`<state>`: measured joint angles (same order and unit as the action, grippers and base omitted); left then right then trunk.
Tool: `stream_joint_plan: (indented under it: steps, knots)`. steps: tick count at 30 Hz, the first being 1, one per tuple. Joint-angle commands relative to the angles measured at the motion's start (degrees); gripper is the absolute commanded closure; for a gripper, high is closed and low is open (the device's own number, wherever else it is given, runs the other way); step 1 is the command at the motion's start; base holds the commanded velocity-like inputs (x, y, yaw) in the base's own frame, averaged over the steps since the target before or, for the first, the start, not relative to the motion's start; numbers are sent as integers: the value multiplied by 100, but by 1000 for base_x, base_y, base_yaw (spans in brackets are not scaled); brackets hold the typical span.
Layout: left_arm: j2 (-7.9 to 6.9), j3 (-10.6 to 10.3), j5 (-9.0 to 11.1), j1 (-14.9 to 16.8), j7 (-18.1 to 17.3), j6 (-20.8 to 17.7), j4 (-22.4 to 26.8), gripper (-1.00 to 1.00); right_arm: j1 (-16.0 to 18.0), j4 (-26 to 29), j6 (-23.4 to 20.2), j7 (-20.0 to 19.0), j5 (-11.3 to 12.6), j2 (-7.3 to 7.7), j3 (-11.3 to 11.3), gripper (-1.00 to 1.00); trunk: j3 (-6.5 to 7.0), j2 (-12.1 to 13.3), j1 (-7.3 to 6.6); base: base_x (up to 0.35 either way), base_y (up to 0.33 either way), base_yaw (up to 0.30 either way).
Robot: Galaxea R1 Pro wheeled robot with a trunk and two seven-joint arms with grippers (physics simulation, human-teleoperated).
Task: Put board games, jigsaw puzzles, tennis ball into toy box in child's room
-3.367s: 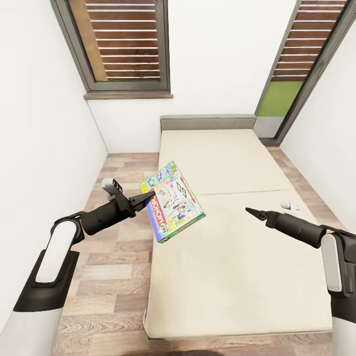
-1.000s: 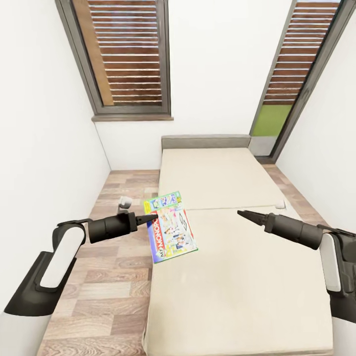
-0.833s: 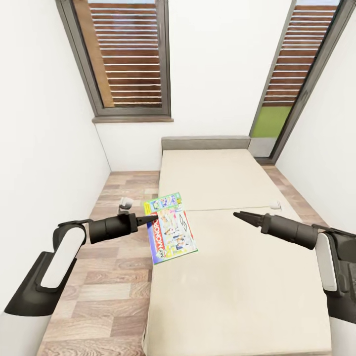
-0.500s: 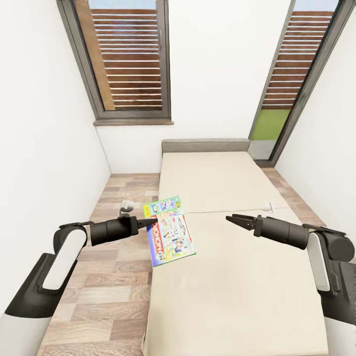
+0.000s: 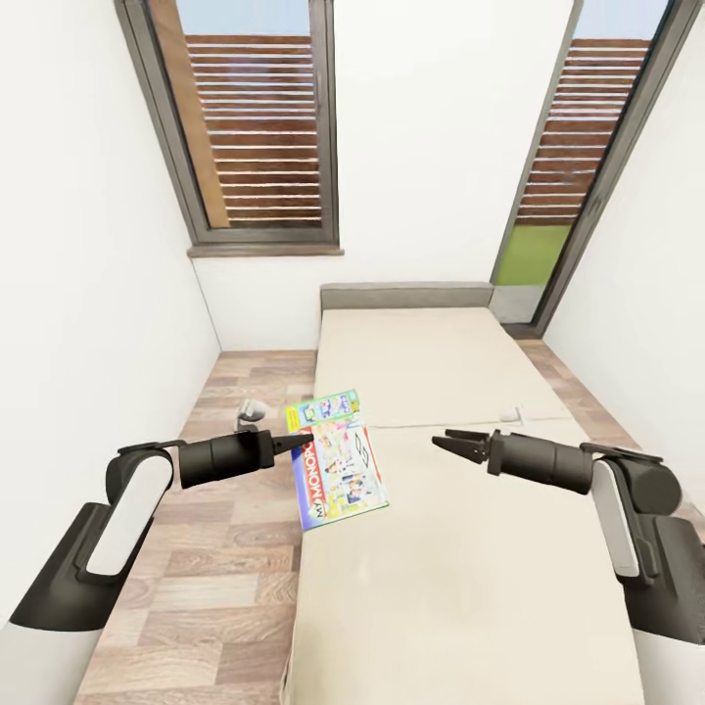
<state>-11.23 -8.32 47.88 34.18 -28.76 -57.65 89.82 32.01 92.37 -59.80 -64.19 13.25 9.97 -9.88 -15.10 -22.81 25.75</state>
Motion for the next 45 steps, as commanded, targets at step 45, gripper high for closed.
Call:
stream_joint_plan:
  steps: [45]
  knots:
    - [36,-974,-349,-60,-274,956,20,100,68,-120,-20,29,-7,-254,168,-100,406,-11,4,0,0,0]
